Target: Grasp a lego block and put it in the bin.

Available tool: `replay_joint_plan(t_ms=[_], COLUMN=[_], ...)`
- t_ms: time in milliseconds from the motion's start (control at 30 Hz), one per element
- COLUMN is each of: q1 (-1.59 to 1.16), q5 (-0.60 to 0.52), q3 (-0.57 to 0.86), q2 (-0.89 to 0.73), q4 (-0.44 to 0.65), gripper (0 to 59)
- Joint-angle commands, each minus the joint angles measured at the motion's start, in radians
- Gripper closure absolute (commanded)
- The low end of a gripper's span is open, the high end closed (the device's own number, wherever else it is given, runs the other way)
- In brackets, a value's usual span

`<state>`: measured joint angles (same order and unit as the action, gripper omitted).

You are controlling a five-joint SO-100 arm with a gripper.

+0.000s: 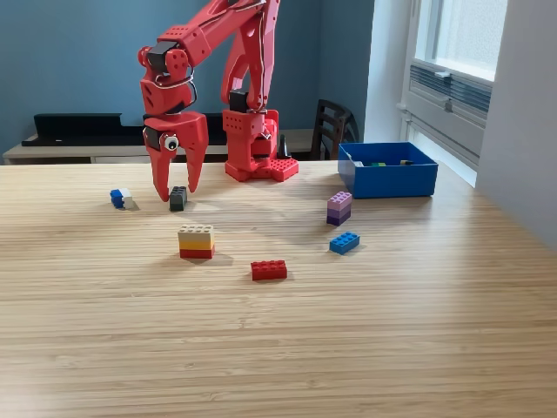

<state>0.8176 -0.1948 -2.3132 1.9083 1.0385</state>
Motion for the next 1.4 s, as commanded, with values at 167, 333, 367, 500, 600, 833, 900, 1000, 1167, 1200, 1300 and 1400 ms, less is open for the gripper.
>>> replay_joint_plan(t_ms=[167, 333, 367, 500, 600, 833, 900, 1000, 1167, 1200, 1300, 1400], q1=[-0.018, -0.032, -0.037, -0.054, -0.066, -0.143, -0.19, -0.27, -0.439, -0.482, -0.629, -0.787], q5=[-0.031, -0.044, -0.046, -0.058, -0.061, -0.026, -0.02, -0.014, -0.023, -0.025, -0.041, -0.063], q3=[-0.043, -0.04, -0.038, -0.035, -0.02, 0.229, 0.35, 0.526, 0.762, 0.79, 0.821, 0.802], q2=[0.052, 0.052, 0.052, 0.052, 0.051, 0.04, 0.035, 0.031, 0.028, 0.028, 0.026, 0.026], q4=[-0.064, -0.071, -0.071, -0.071, -0.067, 0.109, 0.193, 0.318, 0.495, 0.522, 0.56, 0.565], gripper=[43.6, 52.4, 54.7, 58.5, 58.5, 58.5, 58.5, 58.5, 58.6, 58.6, 58.6, 58.6])
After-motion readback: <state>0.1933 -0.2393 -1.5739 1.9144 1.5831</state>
